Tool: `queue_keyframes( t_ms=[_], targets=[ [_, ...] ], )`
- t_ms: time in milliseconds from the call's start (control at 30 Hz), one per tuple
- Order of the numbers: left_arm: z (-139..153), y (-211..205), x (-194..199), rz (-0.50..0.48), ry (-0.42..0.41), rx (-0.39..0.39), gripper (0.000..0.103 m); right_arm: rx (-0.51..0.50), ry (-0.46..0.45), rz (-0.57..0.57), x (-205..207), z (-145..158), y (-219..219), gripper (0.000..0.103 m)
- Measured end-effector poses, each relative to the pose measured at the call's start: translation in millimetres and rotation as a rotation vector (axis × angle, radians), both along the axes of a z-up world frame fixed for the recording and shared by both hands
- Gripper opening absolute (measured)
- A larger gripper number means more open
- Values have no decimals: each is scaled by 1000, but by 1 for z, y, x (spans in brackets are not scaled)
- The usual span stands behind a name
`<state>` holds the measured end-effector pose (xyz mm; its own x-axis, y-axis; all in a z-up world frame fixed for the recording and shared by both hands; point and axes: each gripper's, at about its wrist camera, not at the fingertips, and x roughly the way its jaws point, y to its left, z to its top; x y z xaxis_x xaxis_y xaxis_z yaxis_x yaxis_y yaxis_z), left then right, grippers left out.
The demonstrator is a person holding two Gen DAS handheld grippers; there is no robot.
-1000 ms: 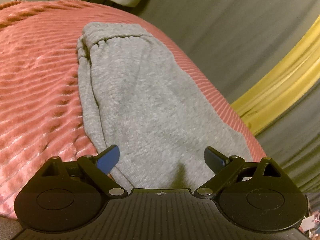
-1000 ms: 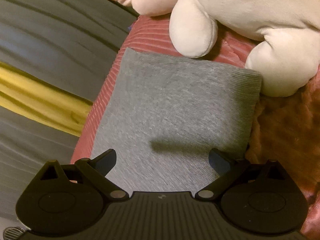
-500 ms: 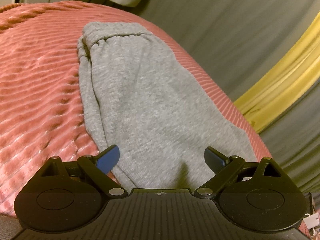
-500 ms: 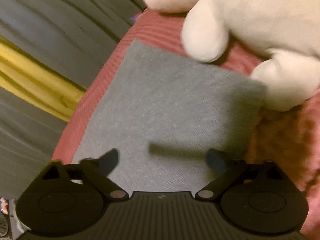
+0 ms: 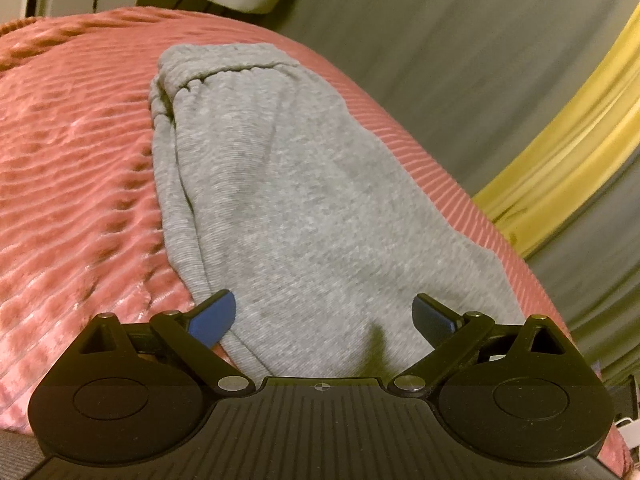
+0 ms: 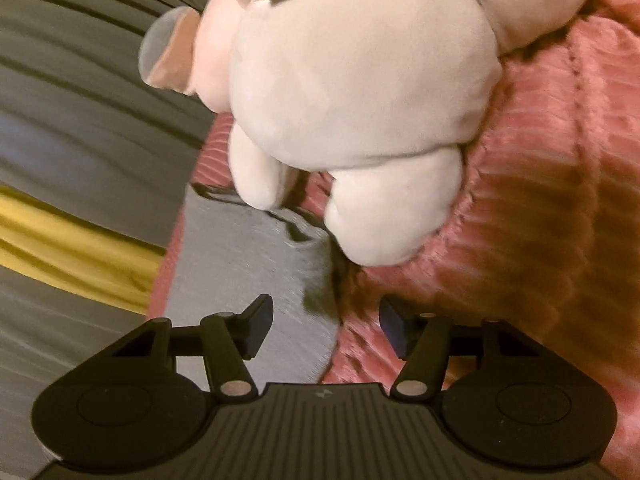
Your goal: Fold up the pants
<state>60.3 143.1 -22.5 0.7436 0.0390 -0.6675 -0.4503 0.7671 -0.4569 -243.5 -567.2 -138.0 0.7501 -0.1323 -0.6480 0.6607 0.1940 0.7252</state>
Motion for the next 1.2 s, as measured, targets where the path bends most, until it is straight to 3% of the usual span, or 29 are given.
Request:
queue_keyframes(
  t_ms=[200, 267, 333, 400, 533, 633, 767, 833, 867, 933, 967, 1067, 1200],
  targets=[
    [-1, -1, 1, 0, 4, 6, 100, -2, -23, -7, 14, -2, -14, 58],
    [-1, -1, 1, -2, 6, 11, 100, 8, -19, -14, 18, -8, -16, 53],
    [-1, -2, 2, -3, 9, 16, 100, -16, -10, -17, 19, -5, -11, 30],
    [-2, -2, 2, -4, 12, 19, 100, -72, -5, -1, 20, 1, -10, 18],
    [-2, -3, 3, -3, 17, 27, 100, -174, -7, 48, 23, 19, 1, 16],
    [-2, -5, 5, -4, 24, 41, 100, -214, -75, 90, 24, 29, 10, 16],
    [-1, -6, 5, -3, 21, 45, 100, -207, 15, 110, 40, 20, 6, 36],
    [-1, -5, 3, 2, 9, 31, 100, -153, 36, 108, 43, 6, 1, 37],
    [-1, -3, 1, 6, 2, 22, 100, -134, 29, 104, 43, 1, -1, 36],
    [-1, -1, -2, 17, -18, 3, 100, -139, 14, 76, 40, 0, -1, 14],
    [-1, 0, -3, 20, -21, -3, 100, -146, 15, 69, 40, 3, -1, 11],
    [1, 0, -6, 26, -30, -4, 100, -208, 21, 78, 40, 17, 6, 10],
    [8, -5, -11, 29, -59, 33, 100, -376, 13, 148, 63, 62, 27, 9]
  ],
)
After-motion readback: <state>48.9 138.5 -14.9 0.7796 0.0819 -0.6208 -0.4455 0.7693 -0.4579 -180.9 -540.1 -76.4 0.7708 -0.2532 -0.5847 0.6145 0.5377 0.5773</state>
